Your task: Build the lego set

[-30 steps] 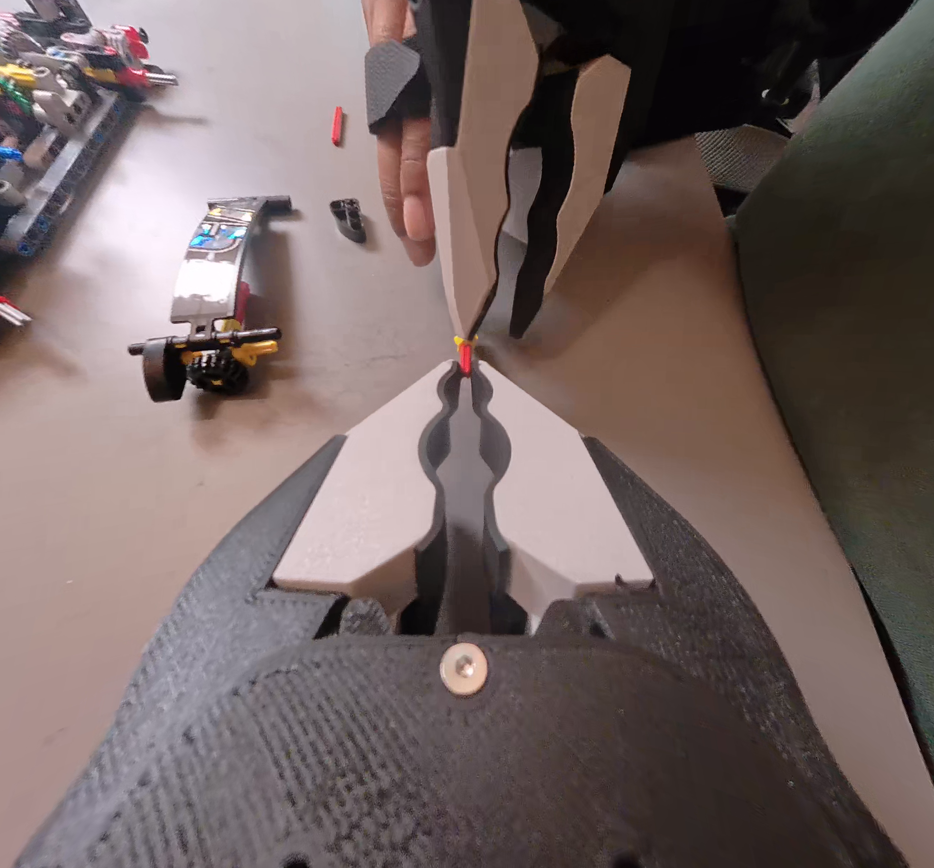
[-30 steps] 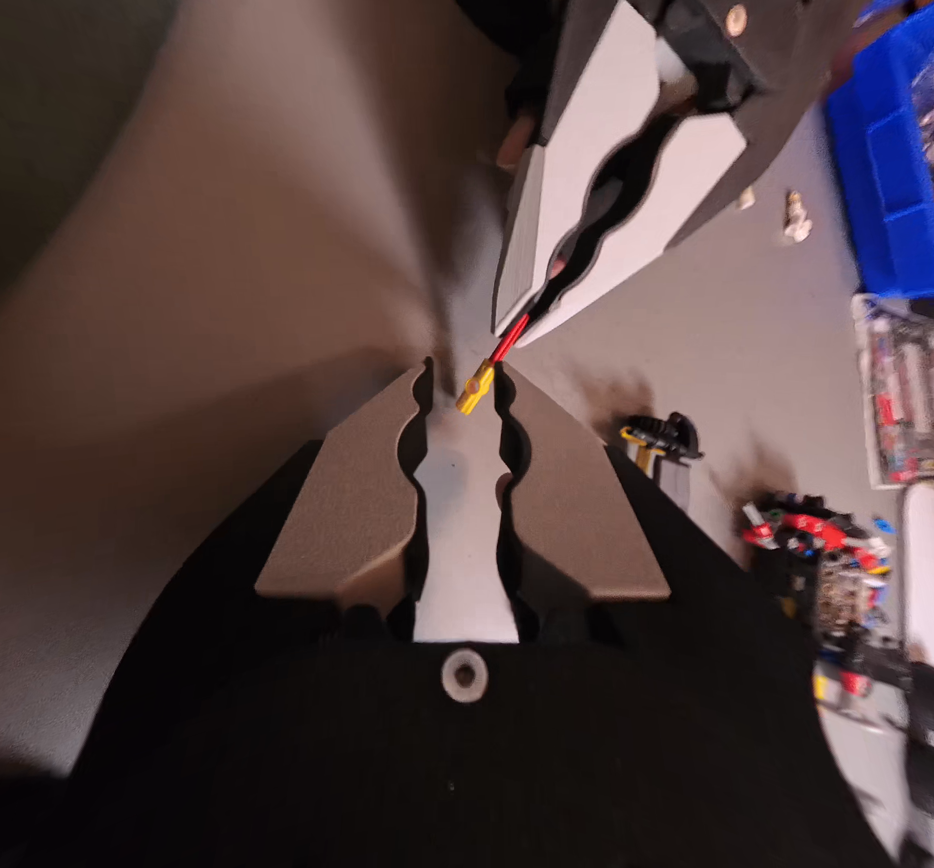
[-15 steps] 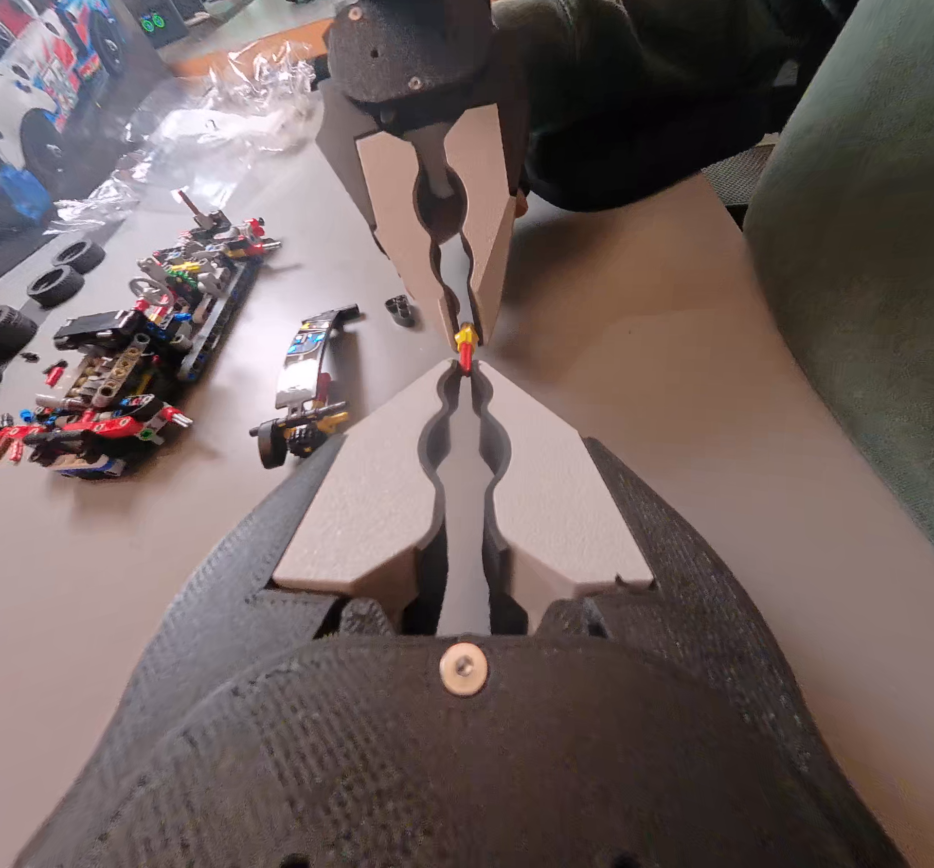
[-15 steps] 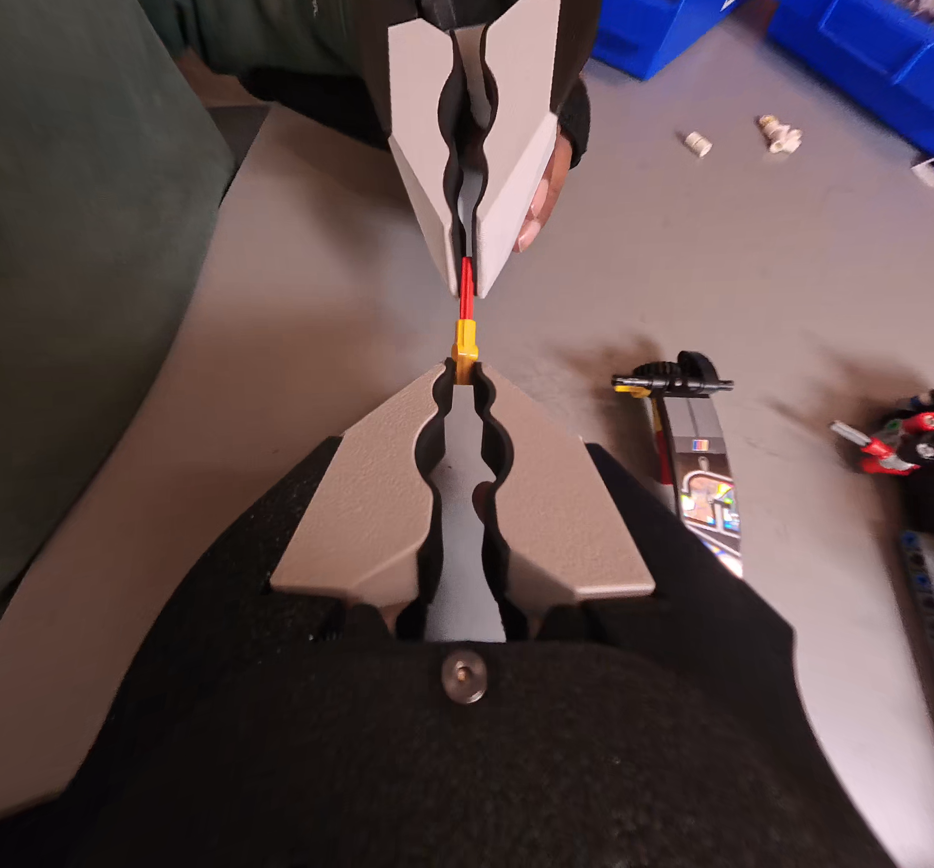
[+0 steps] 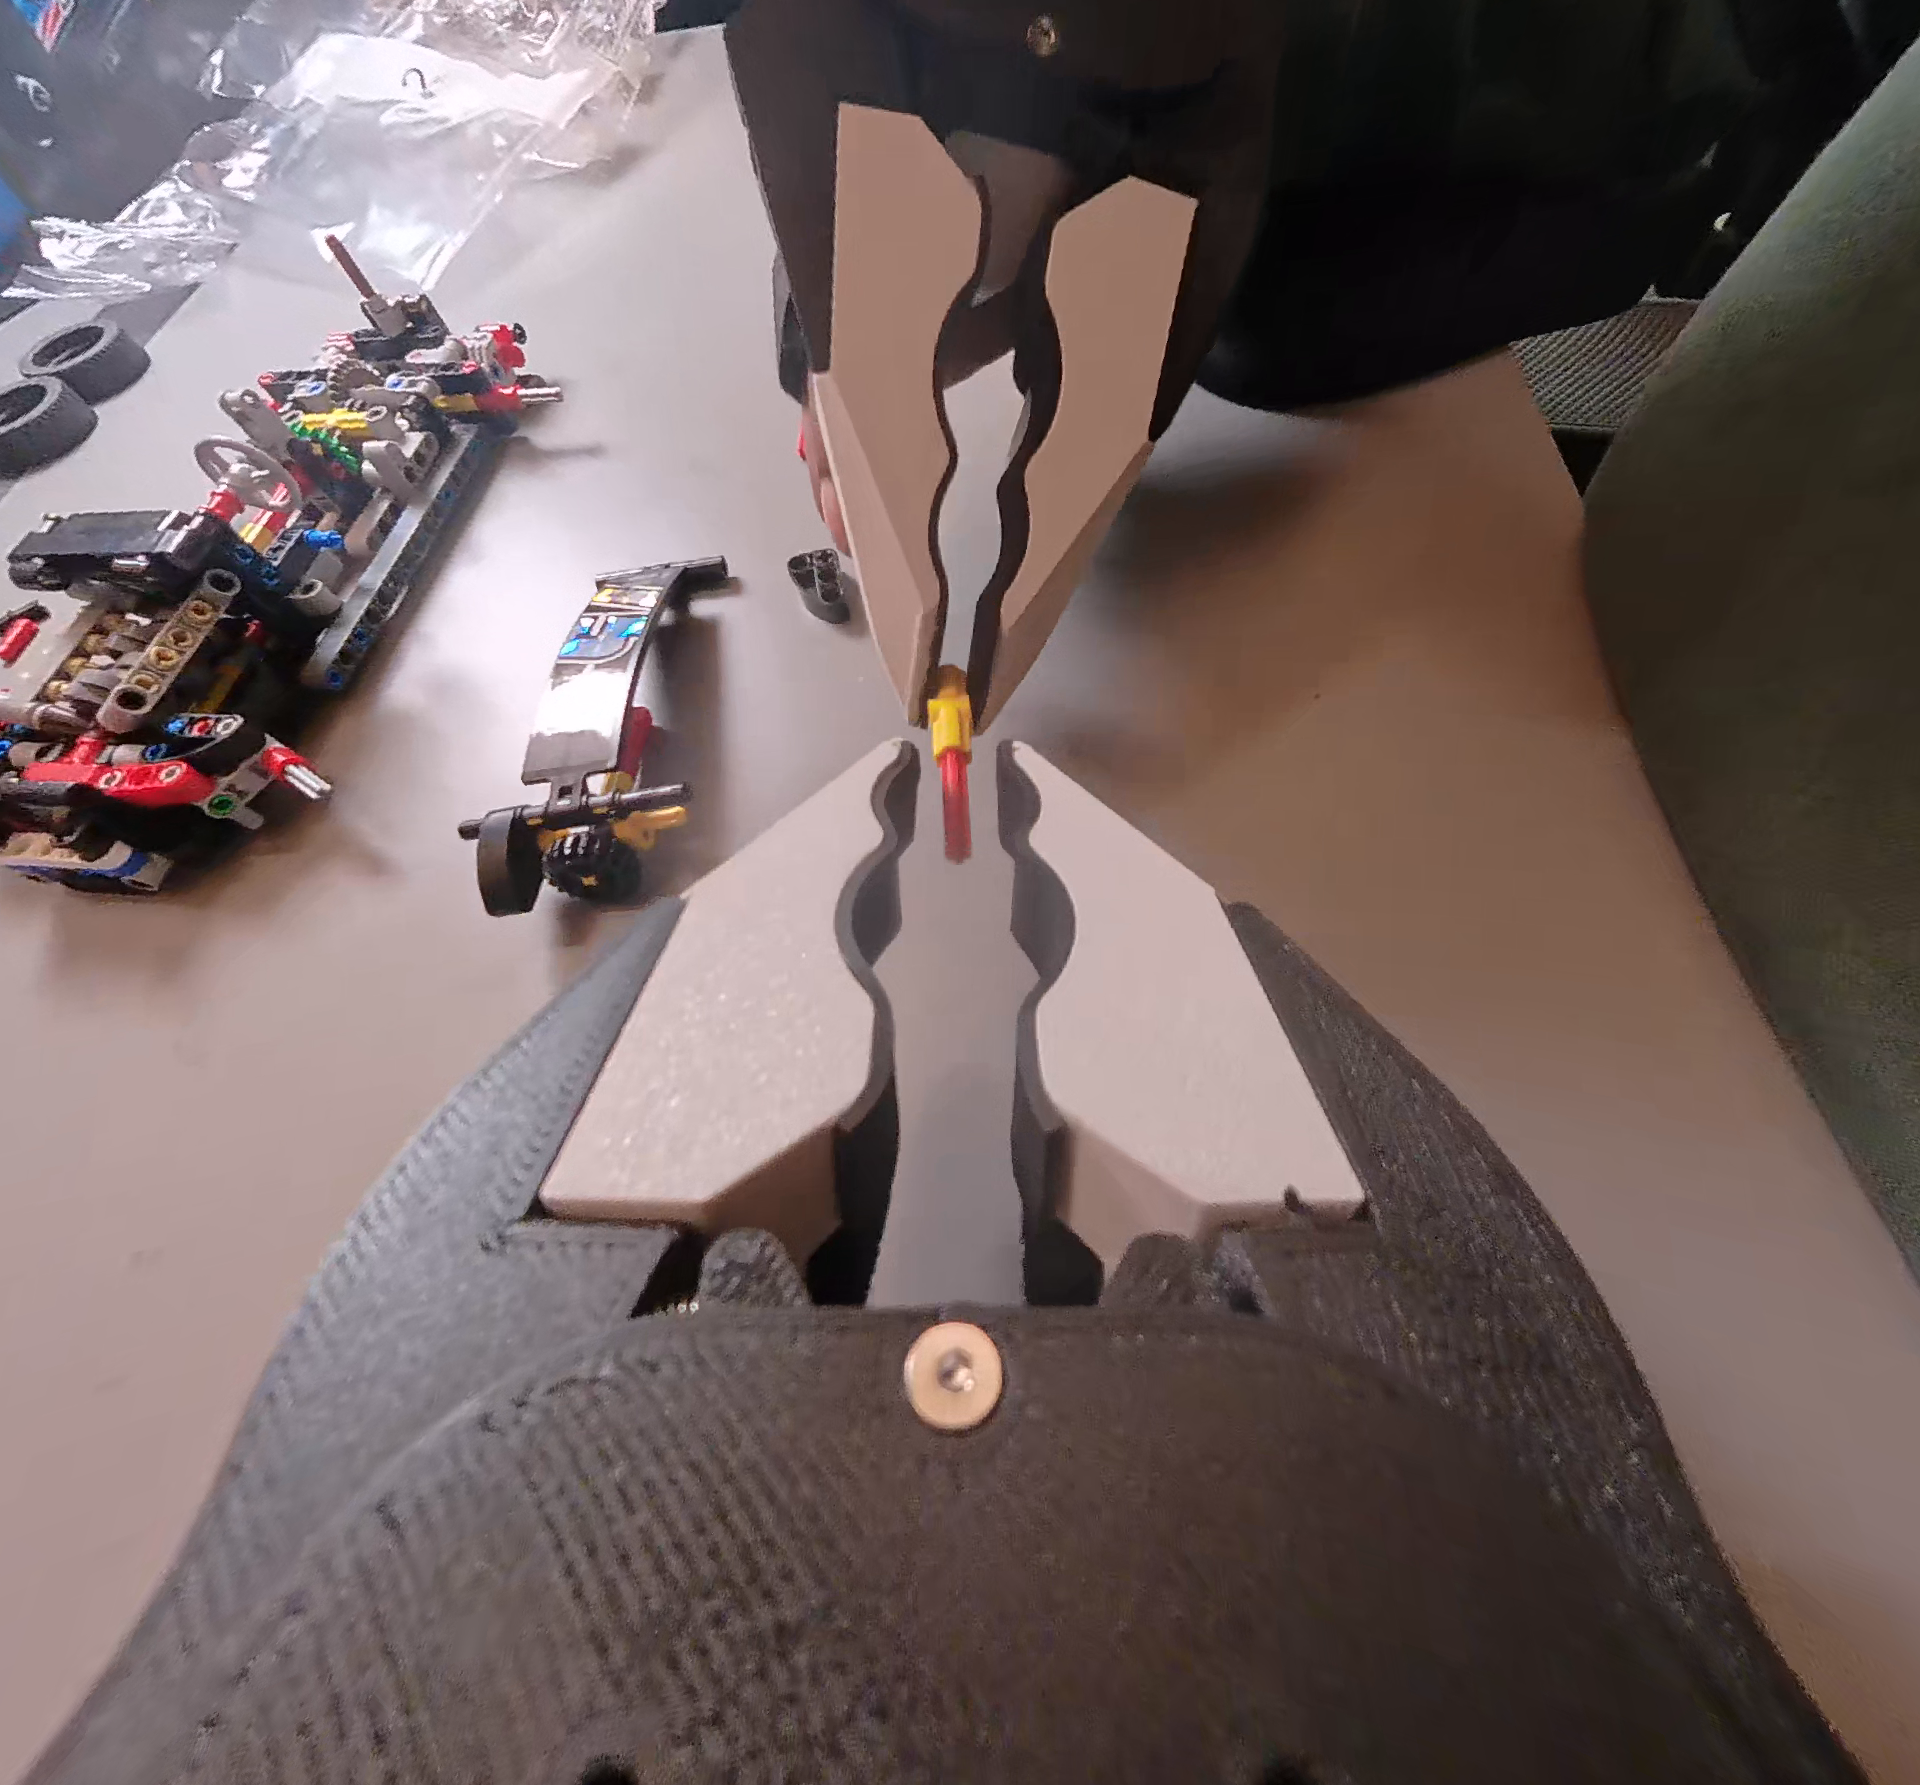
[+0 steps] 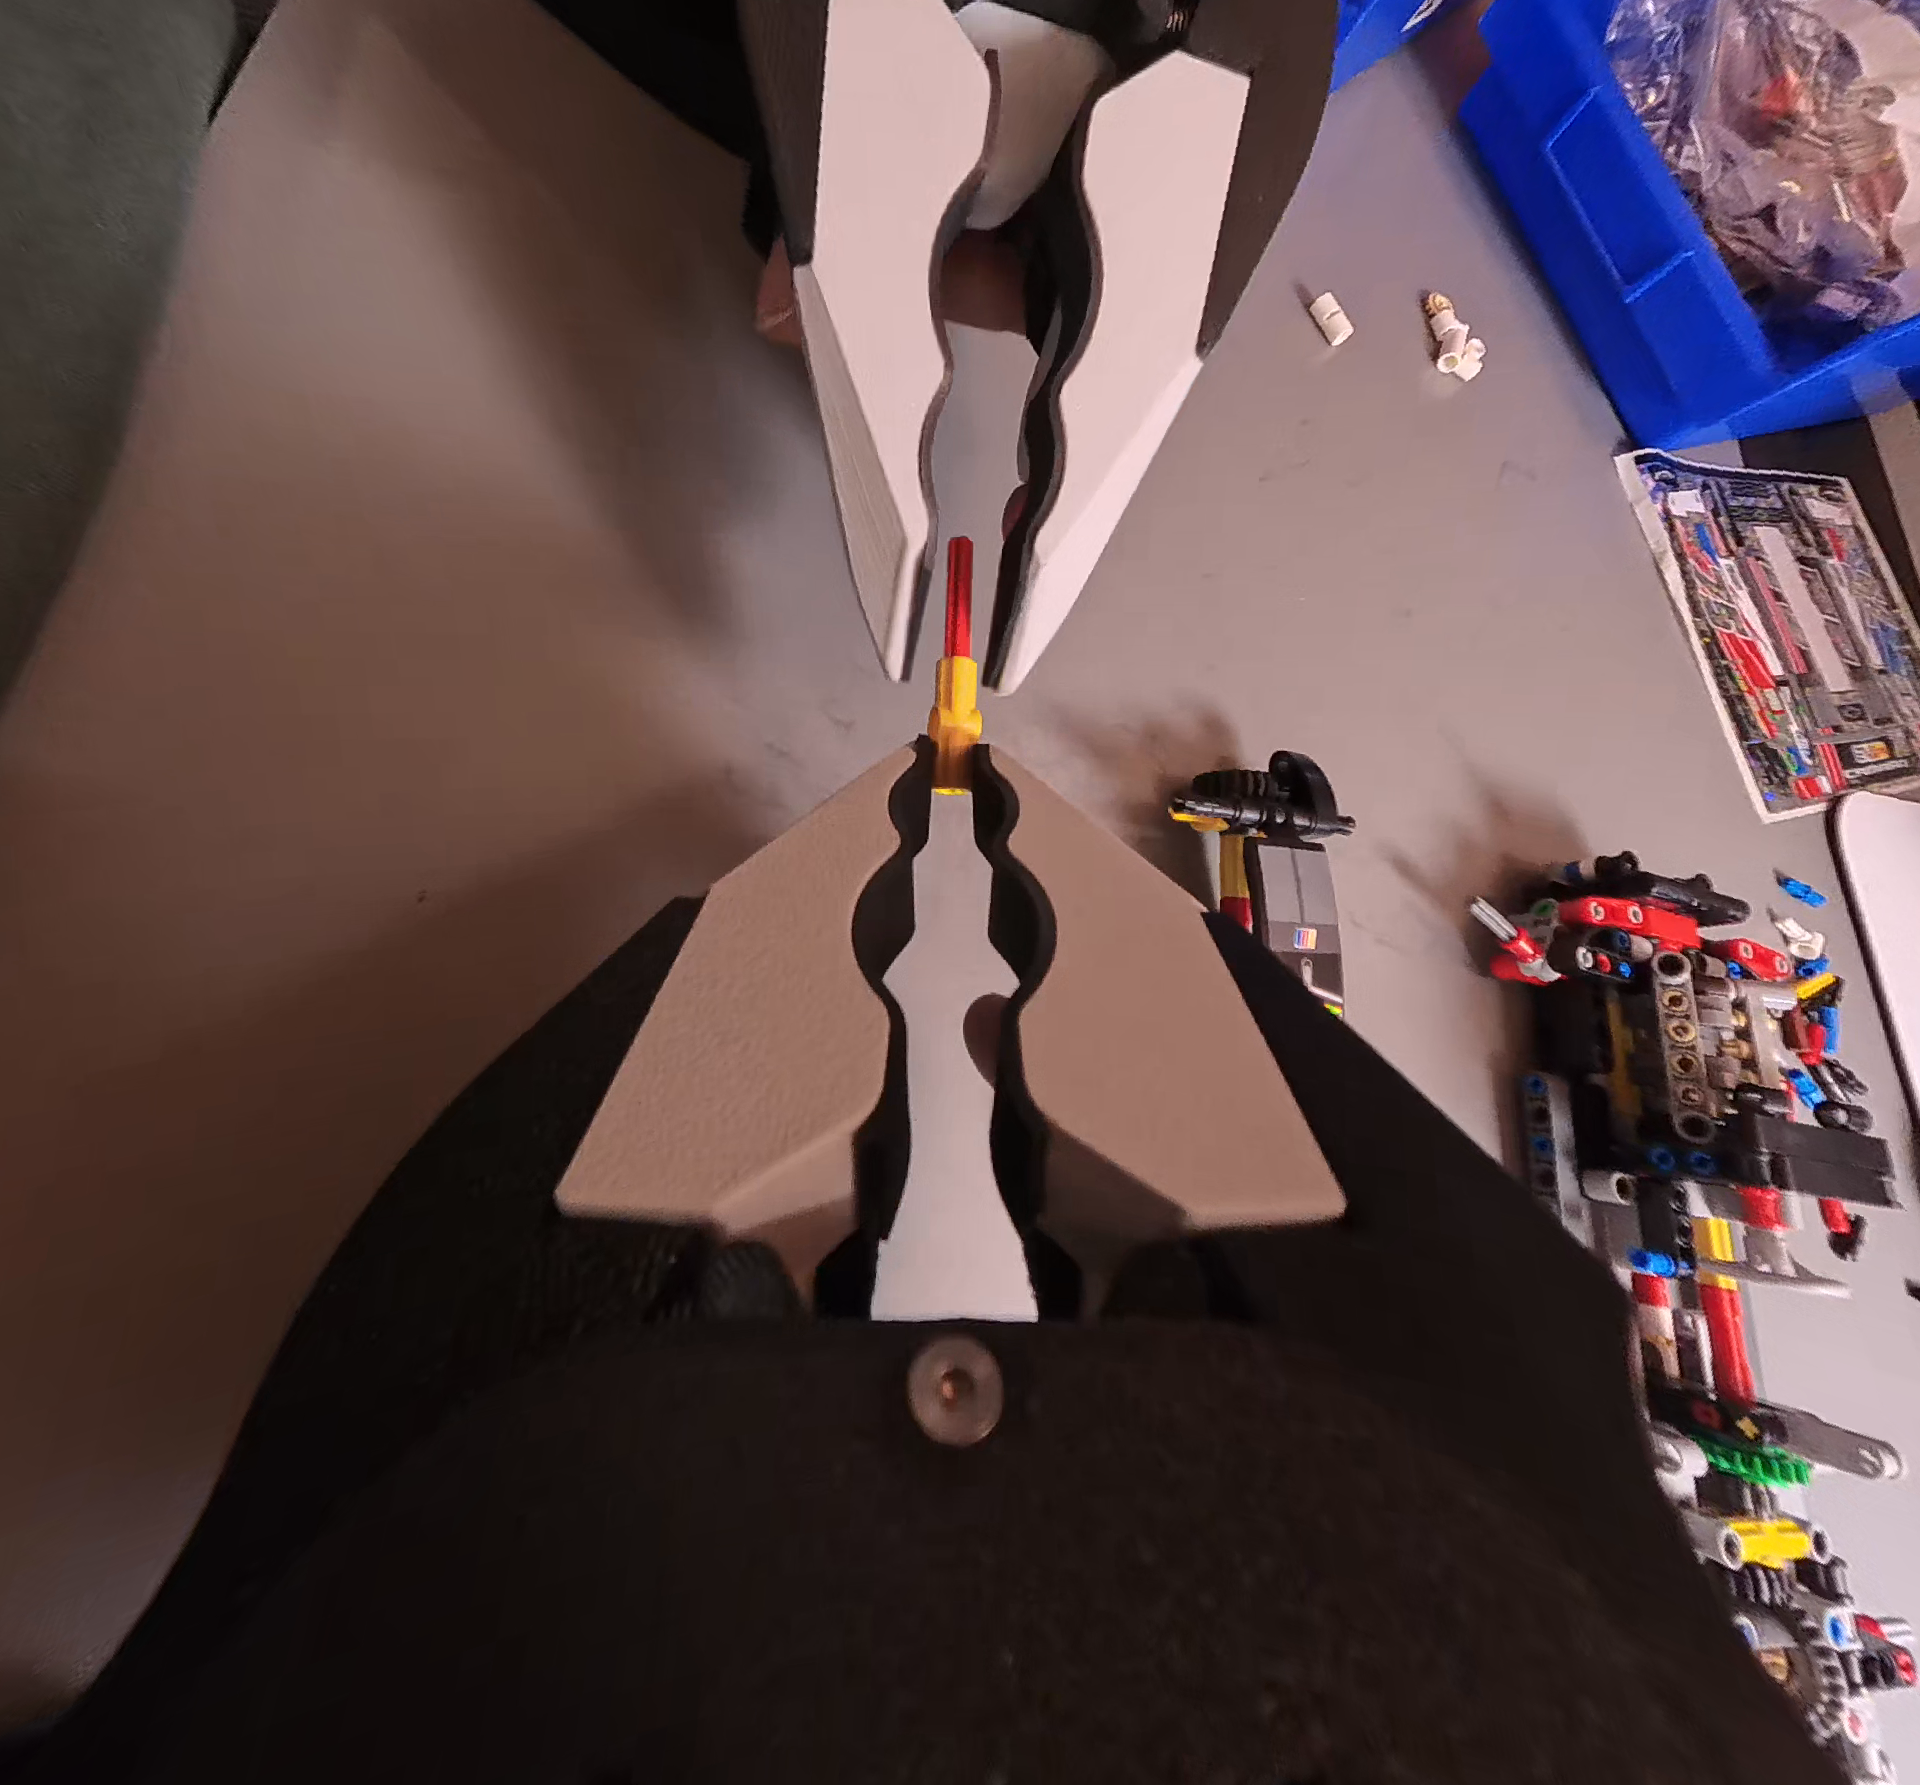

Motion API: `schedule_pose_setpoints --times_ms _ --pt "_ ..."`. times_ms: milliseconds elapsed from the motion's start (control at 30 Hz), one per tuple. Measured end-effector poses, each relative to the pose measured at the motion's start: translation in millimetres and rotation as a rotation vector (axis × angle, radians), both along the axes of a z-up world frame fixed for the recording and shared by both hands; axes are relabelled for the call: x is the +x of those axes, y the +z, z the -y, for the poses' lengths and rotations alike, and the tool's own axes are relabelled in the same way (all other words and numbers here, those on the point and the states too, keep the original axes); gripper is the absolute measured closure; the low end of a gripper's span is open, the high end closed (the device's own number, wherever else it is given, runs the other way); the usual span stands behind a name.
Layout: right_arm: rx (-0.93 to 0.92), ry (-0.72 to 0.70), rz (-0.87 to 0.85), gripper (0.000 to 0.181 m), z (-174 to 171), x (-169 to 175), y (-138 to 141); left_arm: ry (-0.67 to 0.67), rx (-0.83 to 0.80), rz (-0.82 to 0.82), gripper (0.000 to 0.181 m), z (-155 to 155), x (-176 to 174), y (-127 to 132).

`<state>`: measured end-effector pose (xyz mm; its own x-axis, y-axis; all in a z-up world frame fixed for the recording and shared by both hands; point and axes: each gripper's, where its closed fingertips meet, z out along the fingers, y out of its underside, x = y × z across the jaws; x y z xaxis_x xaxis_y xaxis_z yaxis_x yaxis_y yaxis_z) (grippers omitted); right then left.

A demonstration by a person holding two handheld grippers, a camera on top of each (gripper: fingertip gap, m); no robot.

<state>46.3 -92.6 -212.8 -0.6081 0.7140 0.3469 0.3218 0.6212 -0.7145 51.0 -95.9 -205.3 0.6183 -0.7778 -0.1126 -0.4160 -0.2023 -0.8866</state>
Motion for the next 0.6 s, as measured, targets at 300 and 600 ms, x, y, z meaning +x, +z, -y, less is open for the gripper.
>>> schedule_pose_setpoints --times_ms 300,600 --pt "0.002 -0.017 -0.040 0.177 -0.2 -3.5 8.0 0.011 0.024 0.034 0.176 -2.6 -2.3 5.3" --pt "-0.138 -0.165 0.088 0.164 -78.3 38.6 26.4 0.059 0.027 0.125 0.177 -8.7 -17.1 16.2"
